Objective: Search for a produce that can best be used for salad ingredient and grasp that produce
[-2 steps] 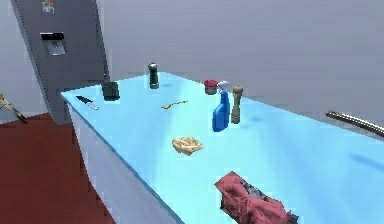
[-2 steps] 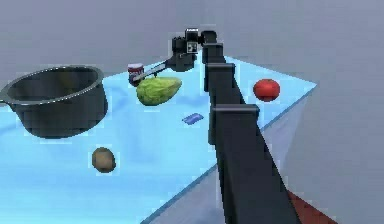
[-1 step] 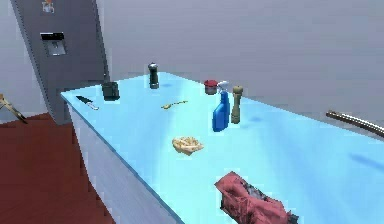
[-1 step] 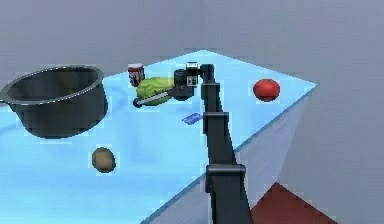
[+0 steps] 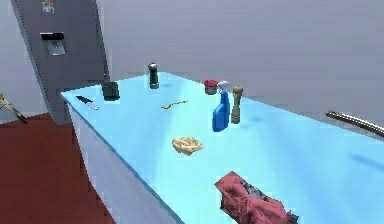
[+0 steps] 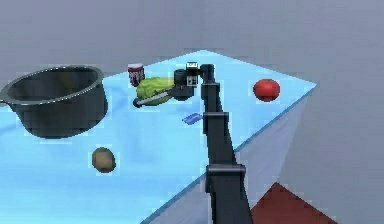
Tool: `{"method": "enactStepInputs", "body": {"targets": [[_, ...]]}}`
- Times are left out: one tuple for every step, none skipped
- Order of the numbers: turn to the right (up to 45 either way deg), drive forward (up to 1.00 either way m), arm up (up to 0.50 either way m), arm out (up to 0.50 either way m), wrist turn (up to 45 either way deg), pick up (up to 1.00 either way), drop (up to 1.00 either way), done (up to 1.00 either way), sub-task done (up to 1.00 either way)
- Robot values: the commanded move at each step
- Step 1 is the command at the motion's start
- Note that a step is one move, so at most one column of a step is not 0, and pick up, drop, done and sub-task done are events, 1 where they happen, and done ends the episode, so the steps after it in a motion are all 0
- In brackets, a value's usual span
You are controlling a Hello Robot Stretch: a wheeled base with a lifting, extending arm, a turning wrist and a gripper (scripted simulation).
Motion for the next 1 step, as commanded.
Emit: {"method": "enactStepInputs", "body": {"targets": [[0.0, 0.0, 0.1, 0.0, 0.0, 0.0, 0.0, 0.0, 0.0]]}}
